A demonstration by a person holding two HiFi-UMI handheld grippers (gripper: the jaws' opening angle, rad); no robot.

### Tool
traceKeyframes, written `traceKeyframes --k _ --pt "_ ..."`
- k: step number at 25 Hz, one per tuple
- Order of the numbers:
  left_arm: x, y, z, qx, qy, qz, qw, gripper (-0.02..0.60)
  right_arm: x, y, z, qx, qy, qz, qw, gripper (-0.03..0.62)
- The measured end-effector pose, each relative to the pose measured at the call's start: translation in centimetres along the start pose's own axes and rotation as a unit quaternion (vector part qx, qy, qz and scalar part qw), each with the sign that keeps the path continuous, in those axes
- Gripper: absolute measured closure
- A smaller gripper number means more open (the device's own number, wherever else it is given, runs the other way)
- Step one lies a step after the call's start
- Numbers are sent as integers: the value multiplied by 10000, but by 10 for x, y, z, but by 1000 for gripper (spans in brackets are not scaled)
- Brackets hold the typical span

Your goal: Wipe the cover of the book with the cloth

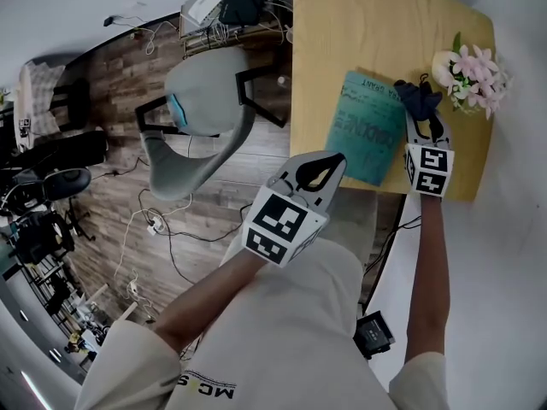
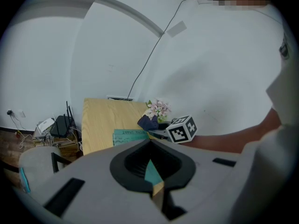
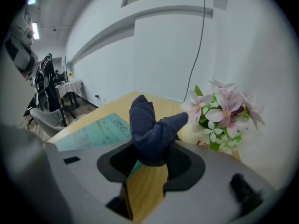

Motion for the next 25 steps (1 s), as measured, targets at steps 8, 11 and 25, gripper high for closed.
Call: traceKeyframes --k 8,11,25 --pt "-5 7 -15 -254 -84 47 9996 571 3 24 3 -282 -561 235 9977 419" --pt "-4 10 -17 -272 -68 51 9996 571 0 34 7 -275 -913 374 9947 419" --pt "-1 6 -21 -359 -19 -75 9993 571 -10 37 8 -591 -2311 228 9709 419"
Point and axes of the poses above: the fingertips, and each gripper's own axes: y forward along the fingers, x to its right, z out of its top, the point moved 2 cm from there along -y, backward along the fingers, and after that the axes turned 11 degrees about z, right-handed, at the moved point
